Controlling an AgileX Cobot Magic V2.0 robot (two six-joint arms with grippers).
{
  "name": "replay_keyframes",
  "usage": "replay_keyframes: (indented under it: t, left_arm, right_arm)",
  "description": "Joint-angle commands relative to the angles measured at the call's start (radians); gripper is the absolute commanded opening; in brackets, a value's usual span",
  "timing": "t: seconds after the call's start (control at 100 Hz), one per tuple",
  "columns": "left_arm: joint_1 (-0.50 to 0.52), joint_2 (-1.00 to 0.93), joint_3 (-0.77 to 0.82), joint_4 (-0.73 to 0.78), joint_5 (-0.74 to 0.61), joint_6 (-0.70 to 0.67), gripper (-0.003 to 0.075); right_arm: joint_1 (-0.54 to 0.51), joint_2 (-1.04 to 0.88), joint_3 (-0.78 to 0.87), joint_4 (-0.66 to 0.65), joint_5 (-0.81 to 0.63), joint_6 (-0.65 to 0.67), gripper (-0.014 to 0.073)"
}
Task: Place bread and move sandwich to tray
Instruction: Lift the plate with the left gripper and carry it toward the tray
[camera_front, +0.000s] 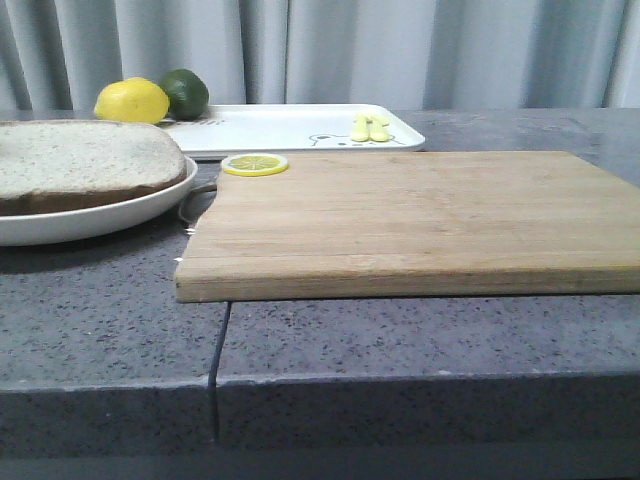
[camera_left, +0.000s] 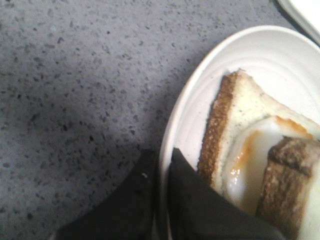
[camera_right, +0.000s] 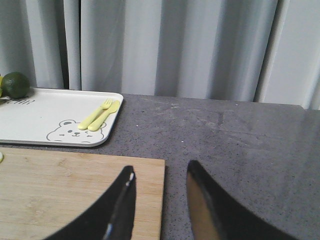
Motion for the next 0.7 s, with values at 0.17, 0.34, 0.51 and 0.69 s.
replay_keyframes:
  t: [0.17, 0.34, 0.51, 0.69]
  left_arm:
    - [-0.002, -0.083, -0.124, -0.055, 0.036, -0.007, -0.0019]
    - [-0.002, -0.083, -0.205, -0.066, 0.066, -0.007, -0.0019]
    - [-0.002, -0.077, -0.265, -0.074, 0.07, -0.007, -0.0019]
    - [-0.002, -0.009, -0.342, -0.088, 0.088, -0.004, -0.0019]
  right_arm:
    - [-0.006, 0.003, -0.024, -0.007, -0.079, 0.003, 0.0269]
    - [-0.006, 0.003, -0.024, -0.007, -0.079, 0.003, 0.0269]
    - [-0.006, 0.003, -0.024, -0.007, -0.079, 0.003, 0.0269]
    - [-0.006, 0.003, -0.024, -0.007, -0.079, 0.003, 0.0269]
